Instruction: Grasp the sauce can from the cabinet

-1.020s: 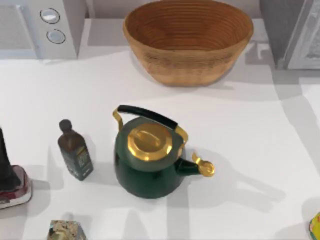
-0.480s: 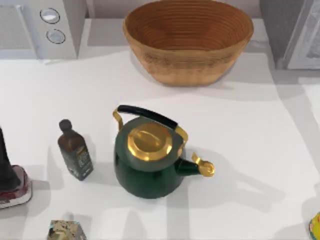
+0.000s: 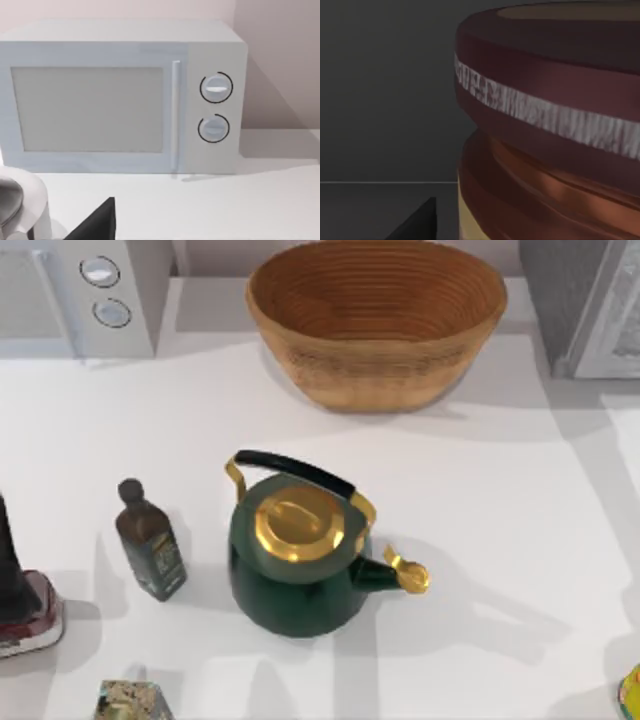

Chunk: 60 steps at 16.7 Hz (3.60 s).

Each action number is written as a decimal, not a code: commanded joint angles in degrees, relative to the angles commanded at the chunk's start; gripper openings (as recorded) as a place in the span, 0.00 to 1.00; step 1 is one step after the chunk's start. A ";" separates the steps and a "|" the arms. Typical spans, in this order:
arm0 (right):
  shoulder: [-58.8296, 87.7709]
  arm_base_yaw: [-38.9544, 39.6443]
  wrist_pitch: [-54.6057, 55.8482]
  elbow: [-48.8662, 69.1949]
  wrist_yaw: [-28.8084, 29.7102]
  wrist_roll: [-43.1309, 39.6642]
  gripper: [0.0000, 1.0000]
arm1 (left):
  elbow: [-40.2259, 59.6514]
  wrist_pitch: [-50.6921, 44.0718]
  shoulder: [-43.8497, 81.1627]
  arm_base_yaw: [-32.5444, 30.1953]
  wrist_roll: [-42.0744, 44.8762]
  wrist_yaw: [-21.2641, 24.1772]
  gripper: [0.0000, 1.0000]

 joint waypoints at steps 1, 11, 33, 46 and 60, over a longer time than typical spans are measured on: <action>0.00 0.00 0.00 0.00 0.00 0.00 0.85 | 0.00 0.00 0.00 0.00 0.00 0.00 1.00; 0.00 0.00 0.00 0.00 0.00 0.00 0.10 | 0.00 0.00 0.00 0.00 0.00 0.00 1.00; -18.46 10.94 -25.03 6.13 10.51 -0.03 0.00 | 0.00 0.00 0.00 0.00 0.00 0.00 1.00; -34.11 8.39 -17.27 -9.89 7.16 -1.65 0.00 | 0.00 0.00 0.00 0.00 0.00 0.00 1.00; -80.75 -3.37 14.23 -92.12 -6.62 -2.13 0.00 | 0.00 0.00 0.00 0.00 0.00 0.00 1.00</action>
